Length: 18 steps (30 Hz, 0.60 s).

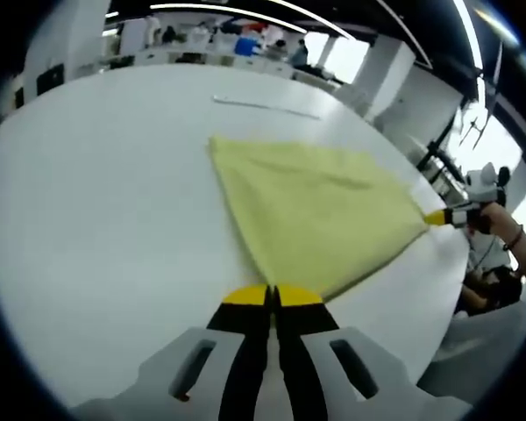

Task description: Fold the garment on the visible template until the final outline fits inside the template.

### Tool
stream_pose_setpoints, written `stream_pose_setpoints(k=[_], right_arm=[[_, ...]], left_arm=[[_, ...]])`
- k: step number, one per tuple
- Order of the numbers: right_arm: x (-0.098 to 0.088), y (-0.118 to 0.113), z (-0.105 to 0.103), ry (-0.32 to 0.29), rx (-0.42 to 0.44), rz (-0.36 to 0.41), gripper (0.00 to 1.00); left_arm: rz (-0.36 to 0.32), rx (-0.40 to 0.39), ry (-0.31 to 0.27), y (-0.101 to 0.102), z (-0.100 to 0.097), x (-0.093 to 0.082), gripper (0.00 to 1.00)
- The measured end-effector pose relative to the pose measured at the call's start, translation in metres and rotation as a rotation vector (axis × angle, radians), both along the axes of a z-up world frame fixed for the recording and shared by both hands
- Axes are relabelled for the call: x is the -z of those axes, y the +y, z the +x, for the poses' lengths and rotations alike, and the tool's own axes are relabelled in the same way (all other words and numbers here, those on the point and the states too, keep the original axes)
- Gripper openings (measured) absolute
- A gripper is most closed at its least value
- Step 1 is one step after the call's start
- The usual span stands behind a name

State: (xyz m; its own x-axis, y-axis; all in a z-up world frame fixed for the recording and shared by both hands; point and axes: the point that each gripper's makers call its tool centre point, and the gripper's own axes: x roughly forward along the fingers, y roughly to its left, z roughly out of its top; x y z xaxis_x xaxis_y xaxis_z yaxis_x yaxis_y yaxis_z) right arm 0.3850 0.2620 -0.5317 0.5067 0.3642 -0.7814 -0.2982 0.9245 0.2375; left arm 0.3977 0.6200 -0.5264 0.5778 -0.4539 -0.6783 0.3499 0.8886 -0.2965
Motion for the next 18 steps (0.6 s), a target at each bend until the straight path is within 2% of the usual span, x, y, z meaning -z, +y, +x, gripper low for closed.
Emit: stream_pose_setpoints(k=[7, 14, 18], right_arm=[[0.0018, 0.0011, 0.0009, -0.009, -0.006, -0.016, 0.0], [0.0013, 0.0008, 0.0013, -0.012, -0.006, -0.041, 0.0], [-0.0031, -0.0057, 0.0034, -0.028, 0.009, -0.085, 0.15]], left_arm=[[0.021, 0.005, -0.012, -0.0007, 0.0002, 0.0026, 0.0], [0.006, -0.022, -0.014, 0.0007, 0.0005, 0.0035, 0.0], [0.014, -0.037, -0.032, 0.0051, 0.0033, 0.0014, 0.07]])
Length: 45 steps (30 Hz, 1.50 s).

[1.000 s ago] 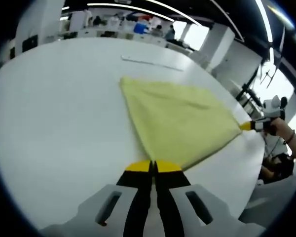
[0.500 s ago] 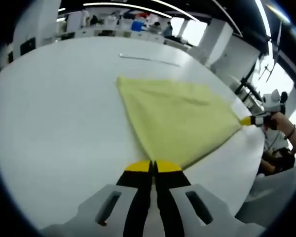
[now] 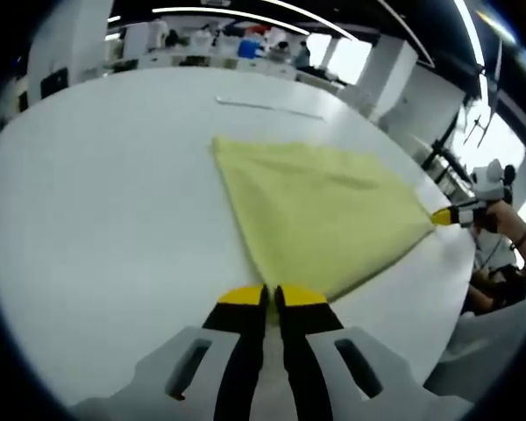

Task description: Fold the garment on the visible template until the final outline fits inside the template.

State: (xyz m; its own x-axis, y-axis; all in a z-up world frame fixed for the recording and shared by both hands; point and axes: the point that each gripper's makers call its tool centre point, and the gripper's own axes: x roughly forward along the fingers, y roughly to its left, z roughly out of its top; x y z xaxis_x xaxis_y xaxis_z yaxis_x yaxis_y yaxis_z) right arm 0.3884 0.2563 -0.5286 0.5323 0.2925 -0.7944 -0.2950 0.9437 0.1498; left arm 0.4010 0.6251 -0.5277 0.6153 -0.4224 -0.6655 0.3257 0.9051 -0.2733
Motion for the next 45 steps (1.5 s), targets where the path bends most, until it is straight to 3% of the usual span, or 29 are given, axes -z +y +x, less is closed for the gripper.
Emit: stream_pose_setpoints(k=[3, 14, 21, 28, 36, 45], right_arm=[[-0.003, 0.0, 0.002, -0.014, 0.008, 0.002, 0.27], [-0.02, 0.008, -0.002, -0.034, -0.016, -0.009, 0.68], [-0.039, 0.022, -0.011, -0.055, -0.066, 0.011, 0.76], [-0.058, 0.032, -0.02, -0.083, -0.102, 0.009, 0.85], [-0.077, 0.04, -0.029, -0.12, -0.131, 0.028, 0.98], [-0.096, 0.047, -0.037, -0.187, -0.125, 0.06, 1.0]], left_arm=[[-0.019, -0.016, -0.011, 0.001, 0.003, -0.006, 0.21], [-0.023, 0.013, -0.096, -0.007, 0.005, -0.036, 0.49], [-0.043, 0.05, -0.143, -0.019, 0.0, -0.063, 0.67], [-0.006, 0.11, -0.181, -0.026, -0.01, -0.08, 0.84], [0.008, 0.122, -0.19, -0.025, -0.021, -0.089, 0.93], [0.001, 0.107, -0.201, -0.021, -0.03, -0.094, 0.99]])
